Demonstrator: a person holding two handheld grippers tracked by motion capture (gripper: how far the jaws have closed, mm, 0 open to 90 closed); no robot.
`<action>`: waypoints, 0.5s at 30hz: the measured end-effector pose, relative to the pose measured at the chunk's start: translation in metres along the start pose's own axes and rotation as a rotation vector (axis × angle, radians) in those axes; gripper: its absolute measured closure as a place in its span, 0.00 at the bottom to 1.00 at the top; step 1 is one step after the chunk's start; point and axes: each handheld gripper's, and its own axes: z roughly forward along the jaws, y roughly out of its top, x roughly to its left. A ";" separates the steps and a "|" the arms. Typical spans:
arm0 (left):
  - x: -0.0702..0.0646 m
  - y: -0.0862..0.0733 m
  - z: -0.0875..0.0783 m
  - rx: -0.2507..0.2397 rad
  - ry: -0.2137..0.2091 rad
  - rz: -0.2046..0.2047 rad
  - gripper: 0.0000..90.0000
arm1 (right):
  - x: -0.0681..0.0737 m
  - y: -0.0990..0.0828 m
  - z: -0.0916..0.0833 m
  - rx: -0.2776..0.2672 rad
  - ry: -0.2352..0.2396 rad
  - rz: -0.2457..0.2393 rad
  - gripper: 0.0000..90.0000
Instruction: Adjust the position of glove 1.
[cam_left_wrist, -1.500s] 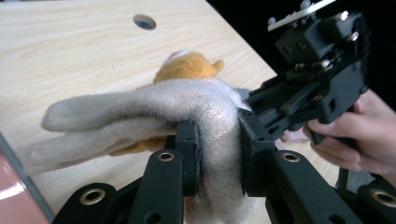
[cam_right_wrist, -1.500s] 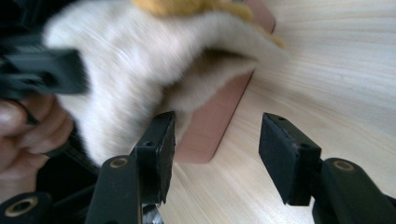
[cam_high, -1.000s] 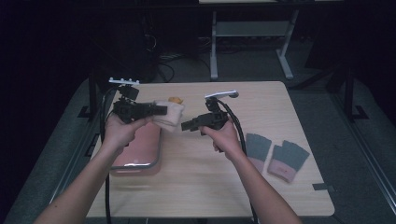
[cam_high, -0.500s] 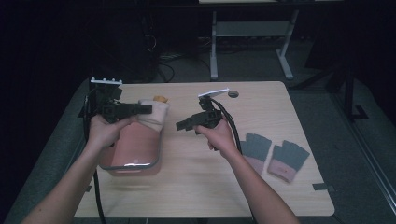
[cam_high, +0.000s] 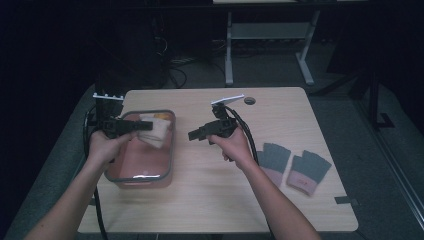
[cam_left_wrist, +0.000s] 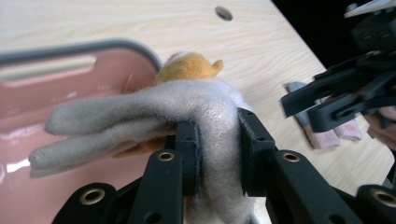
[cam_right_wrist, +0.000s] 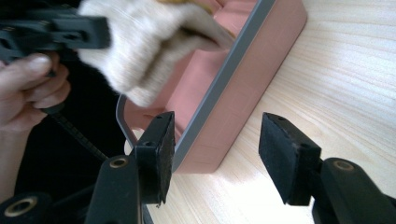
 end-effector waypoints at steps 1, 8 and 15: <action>0.003 -0.003 0.002 0.008 0.001 -0.009 0.81 | 0.000 0.000 0.000 0.001 -0.001 0.000 0.50; 0.017 -0.026 0.017 0.079 -0.008 -0.057 0.81 | 0.001 0.000 0.002 0.008 -0.008 -0.006 0.50; 0.029 -0.047 0.027 0.183 0.023 -0.092 0.80 | 0.003 -0.001 0.006 0.015 -0.009 -0.014 0.50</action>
